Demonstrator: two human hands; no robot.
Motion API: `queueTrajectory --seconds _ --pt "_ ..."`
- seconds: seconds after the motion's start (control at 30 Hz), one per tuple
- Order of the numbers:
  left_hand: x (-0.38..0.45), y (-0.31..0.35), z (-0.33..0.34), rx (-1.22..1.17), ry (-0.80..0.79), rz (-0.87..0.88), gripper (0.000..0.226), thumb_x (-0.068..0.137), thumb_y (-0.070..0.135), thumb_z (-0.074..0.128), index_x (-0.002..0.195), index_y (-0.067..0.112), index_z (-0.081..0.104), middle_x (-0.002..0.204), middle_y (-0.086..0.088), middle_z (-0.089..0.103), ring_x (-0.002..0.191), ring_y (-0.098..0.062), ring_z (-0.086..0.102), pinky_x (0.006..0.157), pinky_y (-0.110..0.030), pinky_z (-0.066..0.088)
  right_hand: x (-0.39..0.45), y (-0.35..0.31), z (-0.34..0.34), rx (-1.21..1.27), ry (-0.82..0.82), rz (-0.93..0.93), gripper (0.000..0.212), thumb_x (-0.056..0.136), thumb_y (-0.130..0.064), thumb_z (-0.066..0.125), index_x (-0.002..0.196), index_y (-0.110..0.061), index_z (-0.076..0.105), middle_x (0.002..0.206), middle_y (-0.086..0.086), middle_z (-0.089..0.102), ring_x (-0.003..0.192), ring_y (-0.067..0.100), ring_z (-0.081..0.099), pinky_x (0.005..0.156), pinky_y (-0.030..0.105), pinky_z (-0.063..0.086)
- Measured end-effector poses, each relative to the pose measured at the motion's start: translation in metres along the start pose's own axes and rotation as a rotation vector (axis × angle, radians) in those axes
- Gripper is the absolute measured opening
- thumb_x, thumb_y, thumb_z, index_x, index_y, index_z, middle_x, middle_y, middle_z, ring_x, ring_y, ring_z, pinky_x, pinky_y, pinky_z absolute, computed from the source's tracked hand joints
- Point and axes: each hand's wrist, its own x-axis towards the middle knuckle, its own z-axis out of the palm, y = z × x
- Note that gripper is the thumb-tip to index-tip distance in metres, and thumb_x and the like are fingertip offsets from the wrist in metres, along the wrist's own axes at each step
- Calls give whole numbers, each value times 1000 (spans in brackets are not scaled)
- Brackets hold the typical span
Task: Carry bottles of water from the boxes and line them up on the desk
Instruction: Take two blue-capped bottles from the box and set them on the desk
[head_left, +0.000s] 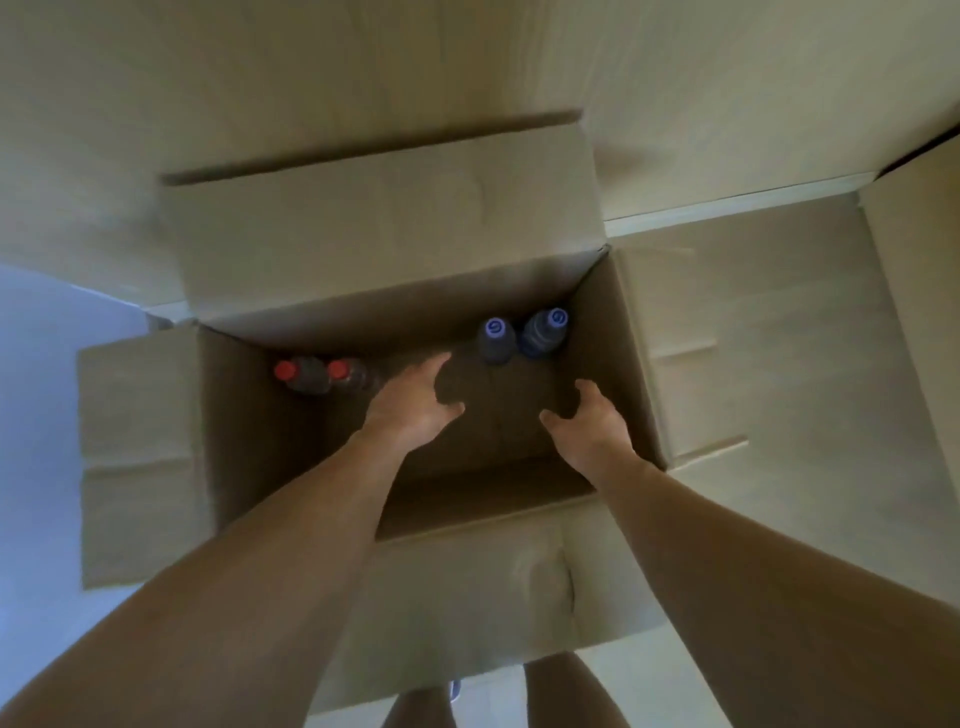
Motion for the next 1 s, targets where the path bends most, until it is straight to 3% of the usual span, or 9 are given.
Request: queueTrajectory --seconds 0.3,0.47,0.67,0.77,0.93,1.0 --pt "142 -23 84 -160 51 50 83 88 28 76 157 24 30 150 -9 50 135 -29 50 109 -36 41 141 2 62 283 172 -35 80 93 -14 63 158 -19 17 159 8 30 146 28 30 117 36 27" --pt "173 -20 100 -292 203 118 73 81 24 84 144 13 49 138 -11 61 125 -27 58 96 -28 44 171 4 71 373 263 -85 83 88 -1 60 157 -25 20 158 6 33 144 25 32 118 31 27" --pt "177 -14 111 -319 394 145 64 73 37 88 126 12 62 119 -10 71 105 -29 69 86 -33 54 178 4 80 402 378 -82 76 90 -7 63 154 -27 28 149 7 46 136 26 44 108 29 35" --pt "175 -13 112 -330 429 170 60 74 33 87 124 8 63 118 -12 72 106 -29 67 81 -24 45 178 2 80 412 415 -92 70 89 -8 66 149 -25 34 145 6 52 132 27 49 104 31 40" --pt "167 -26 105 -365 444 174 55 77 27 87 121 4 64 117 -14 71 109 -29 66 85 -26 45 182 -2 83 393 447 -103 60 83 -15 76 135 -19 46 135 5 59 126 27 55 98 34 45" --pt "163 -37 101 -369 437 160 56 77 25 87 123 4 64 119 -14 70 111 -28 65 85 -21 42 188 -5 83 379 430 -107 63 80 -17 79 135 -18 49 135 6 60 126 27 54 99 34 45"
